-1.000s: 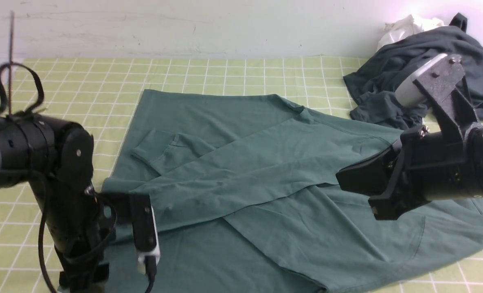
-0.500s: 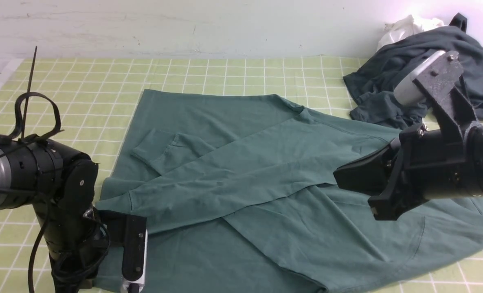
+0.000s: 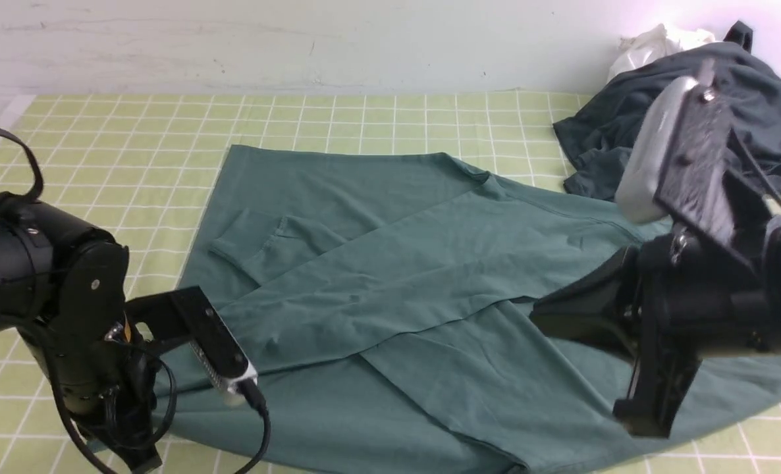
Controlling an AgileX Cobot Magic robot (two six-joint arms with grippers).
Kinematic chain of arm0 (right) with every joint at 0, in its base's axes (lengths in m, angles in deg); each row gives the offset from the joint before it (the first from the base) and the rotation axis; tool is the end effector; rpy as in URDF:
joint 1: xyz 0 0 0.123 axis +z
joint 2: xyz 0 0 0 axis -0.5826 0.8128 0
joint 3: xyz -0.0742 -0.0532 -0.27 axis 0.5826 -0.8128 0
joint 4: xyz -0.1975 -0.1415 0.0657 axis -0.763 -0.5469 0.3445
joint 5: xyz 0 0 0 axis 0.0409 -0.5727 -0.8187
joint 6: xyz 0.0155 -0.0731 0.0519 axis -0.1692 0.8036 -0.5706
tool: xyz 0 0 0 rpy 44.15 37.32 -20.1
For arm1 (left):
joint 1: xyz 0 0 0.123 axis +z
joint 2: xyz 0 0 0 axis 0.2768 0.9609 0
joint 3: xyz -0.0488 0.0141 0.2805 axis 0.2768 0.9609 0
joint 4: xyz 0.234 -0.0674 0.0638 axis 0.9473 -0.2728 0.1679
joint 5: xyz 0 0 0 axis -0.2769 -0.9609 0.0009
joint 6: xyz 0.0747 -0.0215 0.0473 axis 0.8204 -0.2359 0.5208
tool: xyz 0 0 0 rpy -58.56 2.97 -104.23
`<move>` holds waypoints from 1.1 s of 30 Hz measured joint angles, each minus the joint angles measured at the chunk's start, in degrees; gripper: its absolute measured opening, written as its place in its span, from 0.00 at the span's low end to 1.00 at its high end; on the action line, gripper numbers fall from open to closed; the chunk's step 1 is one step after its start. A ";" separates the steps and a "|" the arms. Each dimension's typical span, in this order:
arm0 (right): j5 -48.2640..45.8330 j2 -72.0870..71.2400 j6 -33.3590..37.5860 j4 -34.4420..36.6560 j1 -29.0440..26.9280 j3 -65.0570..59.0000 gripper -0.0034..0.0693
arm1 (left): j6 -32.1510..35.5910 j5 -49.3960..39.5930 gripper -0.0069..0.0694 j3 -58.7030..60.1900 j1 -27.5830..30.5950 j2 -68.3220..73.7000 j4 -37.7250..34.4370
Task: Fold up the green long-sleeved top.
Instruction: Use both arms simultaneously to clamp the lower edge of the clothing fabric
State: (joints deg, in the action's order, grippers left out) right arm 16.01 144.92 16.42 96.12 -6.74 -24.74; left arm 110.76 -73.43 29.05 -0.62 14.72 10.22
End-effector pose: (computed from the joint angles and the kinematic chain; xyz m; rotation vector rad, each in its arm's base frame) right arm 0.1808 0.1413 0.3138 -1.3605 1.9289 0.4628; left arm 0.2424 -0.0595 0.1950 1.2244 2.8154 0.2272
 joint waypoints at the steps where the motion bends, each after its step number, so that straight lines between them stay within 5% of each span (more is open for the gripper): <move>1: -0.08 0.19 0.00 -1.15 0.28 0.00 0.04 | -0.87 -0.41 0.09 0.00 0.00 -0.17 0.00; 8: -1.69 5.68 -6.46 -20.35 0.42 0.00 0.11 | -10.11 -0.01 0.09 0.11 0.00 -0.45 0.00; 16: -9.07 21.94 -18.62 -43.50 0.42 0.00 0.48 | -14.37 0.07 0.09 0.11 0.00 -0.60 0.00; 21: -7.74 29.01 -21.90 -48.42 -0.26 0.00 0.51 | -14.39 0.07 0.09 0.11 0.00 -0.67 -0.05; 33: -7.53 31.41 -23.15 -49.04 -4.39 -0.40 0.41 | -14.44 0.07 0.09 0.11 0.00 -0.67 -0.05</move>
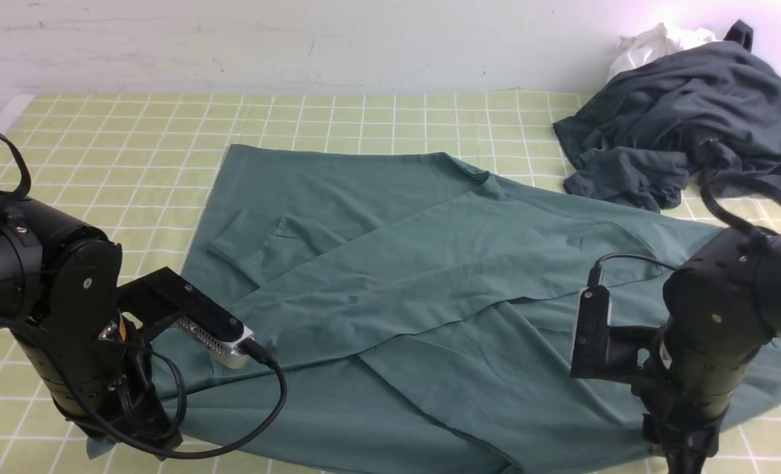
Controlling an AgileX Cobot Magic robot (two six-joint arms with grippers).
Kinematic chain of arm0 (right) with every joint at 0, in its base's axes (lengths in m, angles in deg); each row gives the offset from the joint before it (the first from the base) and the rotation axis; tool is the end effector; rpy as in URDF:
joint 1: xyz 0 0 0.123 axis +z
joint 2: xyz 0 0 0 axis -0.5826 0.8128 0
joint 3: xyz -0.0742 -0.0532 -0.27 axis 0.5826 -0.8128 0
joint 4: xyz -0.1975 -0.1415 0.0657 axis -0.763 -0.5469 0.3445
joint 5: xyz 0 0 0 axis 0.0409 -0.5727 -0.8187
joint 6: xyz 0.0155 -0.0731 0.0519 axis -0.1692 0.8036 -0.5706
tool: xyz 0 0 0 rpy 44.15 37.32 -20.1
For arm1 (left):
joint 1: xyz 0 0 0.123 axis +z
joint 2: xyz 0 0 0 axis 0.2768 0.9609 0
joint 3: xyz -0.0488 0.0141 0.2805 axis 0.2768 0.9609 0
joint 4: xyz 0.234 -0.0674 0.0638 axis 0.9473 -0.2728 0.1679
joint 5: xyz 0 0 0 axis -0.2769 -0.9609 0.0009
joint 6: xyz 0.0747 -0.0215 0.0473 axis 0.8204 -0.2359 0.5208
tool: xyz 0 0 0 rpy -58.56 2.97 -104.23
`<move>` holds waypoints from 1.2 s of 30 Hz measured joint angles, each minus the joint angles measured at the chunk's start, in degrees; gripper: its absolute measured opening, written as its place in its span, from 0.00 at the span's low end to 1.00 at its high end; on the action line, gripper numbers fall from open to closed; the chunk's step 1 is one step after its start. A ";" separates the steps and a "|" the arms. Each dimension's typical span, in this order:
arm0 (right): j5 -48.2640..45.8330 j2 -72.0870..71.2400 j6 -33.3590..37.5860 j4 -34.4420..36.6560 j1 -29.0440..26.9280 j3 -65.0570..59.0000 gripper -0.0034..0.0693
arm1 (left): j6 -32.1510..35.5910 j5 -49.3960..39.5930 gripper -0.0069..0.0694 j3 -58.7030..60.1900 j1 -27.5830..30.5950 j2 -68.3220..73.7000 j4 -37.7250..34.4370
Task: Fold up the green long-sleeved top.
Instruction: Use both arms simultaneously to clamp the lower edge of the clothing fabric, then use both arms to drag the lower edge of the fabric forward and fold it over the upper edge
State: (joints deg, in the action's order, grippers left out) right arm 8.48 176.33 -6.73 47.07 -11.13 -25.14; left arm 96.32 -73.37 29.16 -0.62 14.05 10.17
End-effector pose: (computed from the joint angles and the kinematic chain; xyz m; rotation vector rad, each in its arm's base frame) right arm 0.2552 0.0980 0.1588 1.7519 -2.5148 0.2699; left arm 0.2413 -0.0592 0.1975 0.8514 2.9209 0.2099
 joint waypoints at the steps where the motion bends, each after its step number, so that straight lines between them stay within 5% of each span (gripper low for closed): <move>1: 0.98 0.00 0.00 0.13 -0.55 -0.51 0.41 | 0.00 0.00 0.09 0.00 0.00 0.00 0.00; 5: 3.05 -0.07 0.23 0.35 -1.83 -1.26 0.38 | 0.08 0.00 0.09 0.00 0.00 0.00 0.00; 13: 4.54 -0.27 -2.64 1.49 -2.32 -1.26 0.06 | 0.08 -3.42 0.09 -1.95 0.00 0.00 -1.44; 23: 7.82 -1.46 -16.77 -8.69 -8.05 7.76 0.05 | -1.58 -0.86 0.09 -19.66 1.18 1.19 -1.38; 36: 20.09 16.10 -18.08 -12.68 -13.86 35.03 0.05 | -3.88 11.45 0.09 -50.13 6.97 28.36 4.07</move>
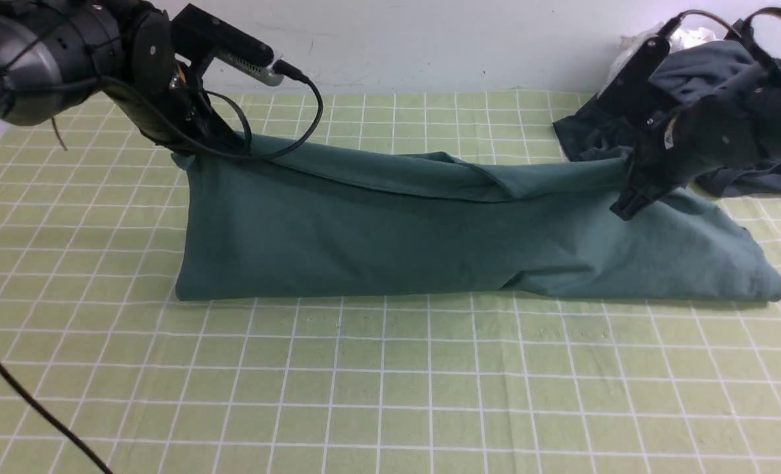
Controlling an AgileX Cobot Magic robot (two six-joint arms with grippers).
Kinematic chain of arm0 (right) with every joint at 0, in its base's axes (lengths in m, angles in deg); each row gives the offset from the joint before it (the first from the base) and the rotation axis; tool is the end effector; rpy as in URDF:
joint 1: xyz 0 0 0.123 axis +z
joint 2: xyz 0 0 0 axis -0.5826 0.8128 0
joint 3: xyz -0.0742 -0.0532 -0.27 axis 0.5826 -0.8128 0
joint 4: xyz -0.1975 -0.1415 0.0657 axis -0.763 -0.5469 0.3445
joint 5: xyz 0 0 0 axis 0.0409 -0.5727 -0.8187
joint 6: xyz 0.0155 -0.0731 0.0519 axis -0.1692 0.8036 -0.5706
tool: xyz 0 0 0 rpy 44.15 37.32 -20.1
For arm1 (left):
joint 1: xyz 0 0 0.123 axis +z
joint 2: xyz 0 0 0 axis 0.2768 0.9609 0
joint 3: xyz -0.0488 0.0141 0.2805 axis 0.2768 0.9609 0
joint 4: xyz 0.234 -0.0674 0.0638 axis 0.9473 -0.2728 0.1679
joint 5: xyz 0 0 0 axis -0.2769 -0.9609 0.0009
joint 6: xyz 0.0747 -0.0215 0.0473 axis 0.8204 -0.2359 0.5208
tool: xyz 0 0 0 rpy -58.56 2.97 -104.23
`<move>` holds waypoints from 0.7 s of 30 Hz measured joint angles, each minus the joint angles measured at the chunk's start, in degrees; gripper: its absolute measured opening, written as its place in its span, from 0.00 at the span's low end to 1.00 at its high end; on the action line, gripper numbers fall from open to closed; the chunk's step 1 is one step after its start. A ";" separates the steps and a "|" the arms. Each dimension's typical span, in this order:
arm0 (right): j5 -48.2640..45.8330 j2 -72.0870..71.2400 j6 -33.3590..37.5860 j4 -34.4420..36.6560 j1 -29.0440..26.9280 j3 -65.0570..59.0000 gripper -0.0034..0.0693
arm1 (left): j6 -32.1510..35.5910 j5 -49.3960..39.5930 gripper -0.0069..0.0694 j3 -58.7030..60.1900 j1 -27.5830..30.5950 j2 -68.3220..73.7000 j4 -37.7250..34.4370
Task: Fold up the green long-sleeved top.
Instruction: Use both arms to drag the lower edge of the fabric forward and fold it over the upper edge
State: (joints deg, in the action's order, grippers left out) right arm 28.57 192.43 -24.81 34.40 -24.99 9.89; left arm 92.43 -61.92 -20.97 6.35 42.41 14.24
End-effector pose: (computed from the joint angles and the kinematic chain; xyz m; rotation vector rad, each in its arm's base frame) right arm 0.4390 0.0614 0.2218 -1.0006 2.2889 -0.5118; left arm 0.4539 -0.0631 0.2647 0.4995 2.4124 0.2500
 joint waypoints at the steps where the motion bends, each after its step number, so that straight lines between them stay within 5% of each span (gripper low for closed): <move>1: -0.21 3.48 -0.37 -0.68 0.00 3.45 0.05 | -0.49 0.33 0.09 -4.01 0.39 3.98 0.21; 8: -4.28 14.69 -5.01 -2.13 0.00 15.91 0.10 | -2.46 2.83 0.13 -19.62 0.99 20.62 0.53; 16: -8.80 16.13 -15.64 -5.15 0.11 20.25 0.46 | -4.34 0.83 0.63 -31.21 2.68 28.34 0.78; 21: -13.99 13.59 -19.33 -1.69 2.13 24.15 0.43 | -2.84 -8.66 0.72 -36.67 2.69 23.90 -3.17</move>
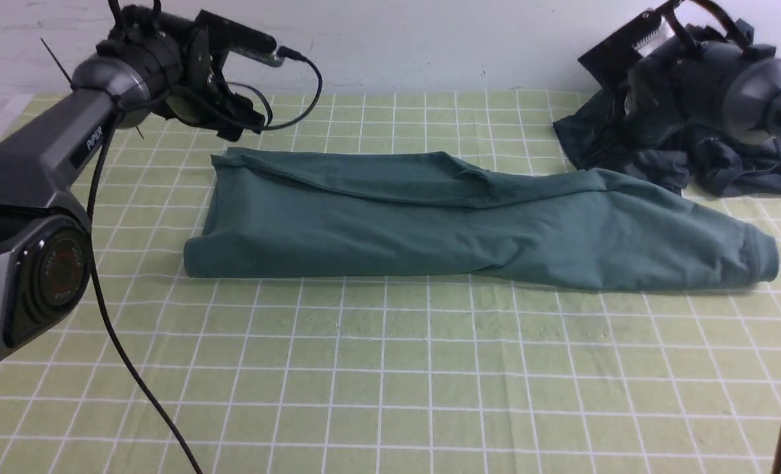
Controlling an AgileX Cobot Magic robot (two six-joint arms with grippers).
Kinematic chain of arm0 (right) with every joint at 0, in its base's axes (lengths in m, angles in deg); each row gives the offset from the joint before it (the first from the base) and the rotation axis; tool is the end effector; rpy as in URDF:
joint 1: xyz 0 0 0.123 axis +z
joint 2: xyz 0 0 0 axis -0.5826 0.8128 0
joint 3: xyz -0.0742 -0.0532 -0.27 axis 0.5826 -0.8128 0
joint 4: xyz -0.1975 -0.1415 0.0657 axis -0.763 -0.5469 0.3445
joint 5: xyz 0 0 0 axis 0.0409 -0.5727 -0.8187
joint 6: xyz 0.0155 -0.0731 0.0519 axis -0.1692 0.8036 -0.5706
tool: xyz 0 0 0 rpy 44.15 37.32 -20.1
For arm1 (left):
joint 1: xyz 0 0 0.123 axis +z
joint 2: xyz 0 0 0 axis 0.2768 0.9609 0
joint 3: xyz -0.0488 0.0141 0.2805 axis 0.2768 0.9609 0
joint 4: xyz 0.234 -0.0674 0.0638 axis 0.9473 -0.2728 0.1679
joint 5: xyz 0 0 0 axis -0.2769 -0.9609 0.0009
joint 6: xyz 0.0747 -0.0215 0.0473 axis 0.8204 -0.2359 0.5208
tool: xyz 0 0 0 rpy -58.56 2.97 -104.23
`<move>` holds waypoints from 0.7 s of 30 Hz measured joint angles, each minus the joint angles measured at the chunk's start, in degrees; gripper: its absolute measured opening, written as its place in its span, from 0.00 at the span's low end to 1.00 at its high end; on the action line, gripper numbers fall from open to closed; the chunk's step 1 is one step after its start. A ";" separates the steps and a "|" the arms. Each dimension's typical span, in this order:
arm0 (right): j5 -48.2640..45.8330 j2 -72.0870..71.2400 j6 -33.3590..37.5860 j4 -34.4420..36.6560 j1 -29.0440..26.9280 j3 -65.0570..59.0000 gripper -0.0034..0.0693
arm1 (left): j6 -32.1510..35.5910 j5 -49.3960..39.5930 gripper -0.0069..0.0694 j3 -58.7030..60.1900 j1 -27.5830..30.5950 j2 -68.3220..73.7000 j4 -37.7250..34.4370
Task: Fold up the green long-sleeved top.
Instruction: Use both arms to drag the lower edge of the fabric forward and fold it over the upper edge
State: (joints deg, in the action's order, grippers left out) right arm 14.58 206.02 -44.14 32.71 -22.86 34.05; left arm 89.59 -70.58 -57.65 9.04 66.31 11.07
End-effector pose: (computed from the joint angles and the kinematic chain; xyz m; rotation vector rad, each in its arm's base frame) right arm 0.4955 0.0814 0.2254 -0.5587 2.4275 -0.4724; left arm 0.5452 -0.0540 0.2423 0.2965 2.3766 0.2008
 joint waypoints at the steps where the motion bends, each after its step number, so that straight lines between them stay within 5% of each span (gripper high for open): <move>1: 0.01 -0.17 0.07 0.43 0.12 0.16 0.43 | 0.26 -0.38 0.71 -0.17 -0.06 -0.24 -0.39; 6: 0.31 1.52 15.13 21.91 4.10 0.55 0.09 | 9.56 -7.63 0.42 -1.81 -0.46 -5.63 -13.47; 11: 1.25 7.51 36.84 40.67 6.46 0.55 0.03 | 15.85 -15.61 0.13 -1.75 -0.53 -5.91 -20.23; 15: 13.62 10.94 44.38 46.72 6.38 0.66 0.03 | 18.65 -21.39 0.09 -1.75 -0.53 -5.09 -22.59; 21: 44.96 16.98 42.99 53.30 2.81 0.66 0.03 | 19.24 -21.94 0.09 -1.75 -0.53 -2.10 -25.41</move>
State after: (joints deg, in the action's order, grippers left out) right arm 59.54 223.00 -1.16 86.00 -20.05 34.71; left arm 108.83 -92.51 -59.39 8.51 64.22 -14.34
